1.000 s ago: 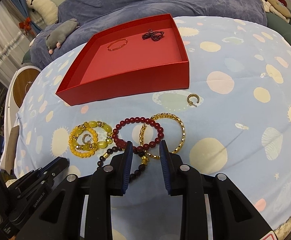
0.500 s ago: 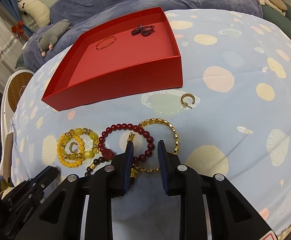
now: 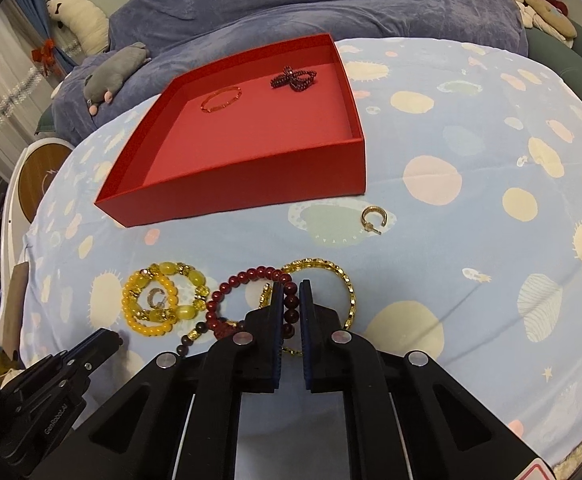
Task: Organize jewelry
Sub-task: 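Carry the ring and red bead bracelet into the red box and open both tools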
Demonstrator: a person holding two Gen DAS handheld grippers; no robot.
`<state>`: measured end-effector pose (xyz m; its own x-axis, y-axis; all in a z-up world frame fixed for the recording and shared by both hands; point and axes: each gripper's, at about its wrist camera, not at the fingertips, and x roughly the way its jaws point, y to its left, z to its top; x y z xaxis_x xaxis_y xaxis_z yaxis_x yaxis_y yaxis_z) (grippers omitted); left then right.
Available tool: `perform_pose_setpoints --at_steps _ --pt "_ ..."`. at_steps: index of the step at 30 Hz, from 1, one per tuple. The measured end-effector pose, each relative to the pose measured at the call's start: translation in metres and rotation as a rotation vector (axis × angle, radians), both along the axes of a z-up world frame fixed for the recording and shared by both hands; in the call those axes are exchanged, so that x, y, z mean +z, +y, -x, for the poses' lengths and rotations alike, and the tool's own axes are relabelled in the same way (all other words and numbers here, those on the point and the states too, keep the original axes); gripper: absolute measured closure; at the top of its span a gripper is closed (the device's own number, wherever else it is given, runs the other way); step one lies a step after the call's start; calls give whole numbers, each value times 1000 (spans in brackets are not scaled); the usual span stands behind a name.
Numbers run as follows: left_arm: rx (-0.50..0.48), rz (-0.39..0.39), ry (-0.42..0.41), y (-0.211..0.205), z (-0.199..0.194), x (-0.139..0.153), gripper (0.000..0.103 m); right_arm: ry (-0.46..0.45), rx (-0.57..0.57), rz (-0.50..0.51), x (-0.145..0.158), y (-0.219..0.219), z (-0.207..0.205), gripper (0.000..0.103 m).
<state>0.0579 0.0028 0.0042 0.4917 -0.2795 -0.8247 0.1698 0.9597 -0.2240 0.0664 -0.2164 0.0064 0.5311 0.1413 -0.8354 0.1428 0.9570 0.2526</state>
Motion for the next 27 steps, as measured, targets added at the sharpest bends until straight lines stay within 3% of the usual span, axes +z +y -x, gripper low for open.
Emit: perform_pose_setpoints --at_steps 9,17,22,27 --pt "-26 36 -46 -4 -16 46 98 -114 78 12 69 9 -7 96" --pt "-83 38 -110 -20 -84 98 98 -207 133 30 118 9 -58 96" --pt "-103 44 -142 -39 -141 113 98 -216 132 22 123 3 -109 96" --pt "-118 15 -122 -62 -190 96 98 -174 117 -13 101 -3 -153 96"
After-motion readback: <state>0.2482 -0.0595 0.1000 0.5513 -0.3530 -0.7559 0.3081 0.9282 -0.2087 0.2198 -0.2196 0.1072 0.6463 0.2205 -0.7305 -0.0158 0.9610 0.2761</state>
